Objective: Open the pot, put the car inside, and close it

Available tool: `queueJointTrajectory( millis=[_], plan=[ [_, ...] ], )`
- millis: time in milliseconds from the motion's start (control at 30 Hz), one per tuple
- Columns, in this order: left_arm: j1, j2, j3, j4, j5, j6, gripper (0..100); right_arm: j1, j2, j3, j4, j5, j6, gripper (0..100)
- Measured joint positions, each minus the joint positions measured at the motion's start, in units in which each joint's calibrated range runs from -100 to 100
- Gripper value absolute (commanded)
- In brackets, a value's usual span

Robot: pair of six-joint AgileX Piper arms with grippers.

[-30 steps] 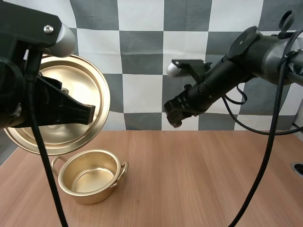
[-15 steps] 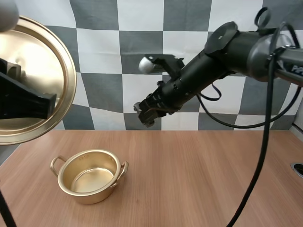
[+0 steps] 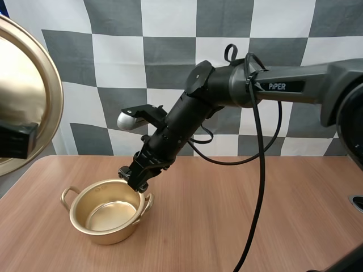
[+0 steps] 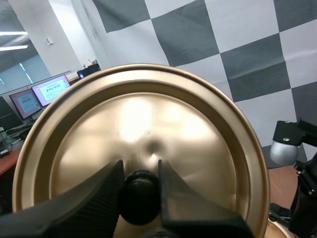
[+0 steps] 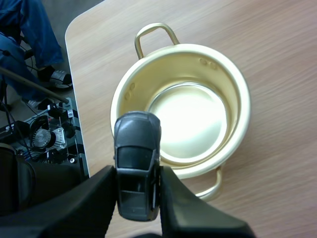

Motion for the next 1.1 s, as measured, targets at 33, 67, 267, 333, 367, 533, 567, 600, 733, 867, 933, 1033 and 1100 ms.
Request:
queueJointTrajectory(
  millis=[33,67,267,333,367,533,567,600,733,867,933,1033,1100],
  plan=[
    [0.00,0.0,0.0,0.0,0.0,0.0,0,0.3,0.8,-0.4,0.0,0.0,-0.1,0],
    [0.00,0.0,0.0,0.0,0.0,0.0,0,0.8,1.8,-1.1,0.0,0.0,-0.2,0],
    [0.00,0.0,0.0,0.0,0.0,0.2,0,2.9,6.7,-7.0,0.0,0.0,-0.2,0],
    [0.00,0.0,0.0,0.0,0.0,0.2,0,3.4,8.2,-8.9,0.0,0.0,-0.2,0],
    [0.00,0.0,0.0,0.0,0.0,0.2,0,3.8,9.1,-9.7,0.0,0.0,-0.1,0],
    [0.00,0.0,0.0,0.0,0.0,0.2,0,4.8,14.3,-12.8,0.3,0.0,-0.1,0],
    [0.00,0.0,0.0,0.0,0.0,0.2,0,4.8,15.6,-13.2,0.3,0.0,-0.1,0],
    [0.00,0.0,0.0,0.0,0.0,0.2,0,4.8,16.9,-13.7,0.5,0.0,-0.1,0],
    [0.00,0.0,0.0,0.0,0.0,0.2,0,4.8,21.9,-15.1,0.8,0.0,-0.2,0],
    [0.00,0.0,0.0,-0.5,0.0,0.2,0,4.8,25.8,-16.2,1.0,0.0,-0.4,0],
    [0.00,0.0,0.0,-0.5,0.0,0.2,0,4.8,27.2,-16.6,1.0,0.0,-0.7,0],
    [0.00,0.0,0.0,-0.5,0.0,0.2,0,4.9,28.1,-17.4,1.2,0.1,-0.7,0],
    [0.00,0.0,0.0,-0.5,0.0,0.4,0,4.9,28.6,-18.1,1.4,0.1,-0.9,0]
  ],
)
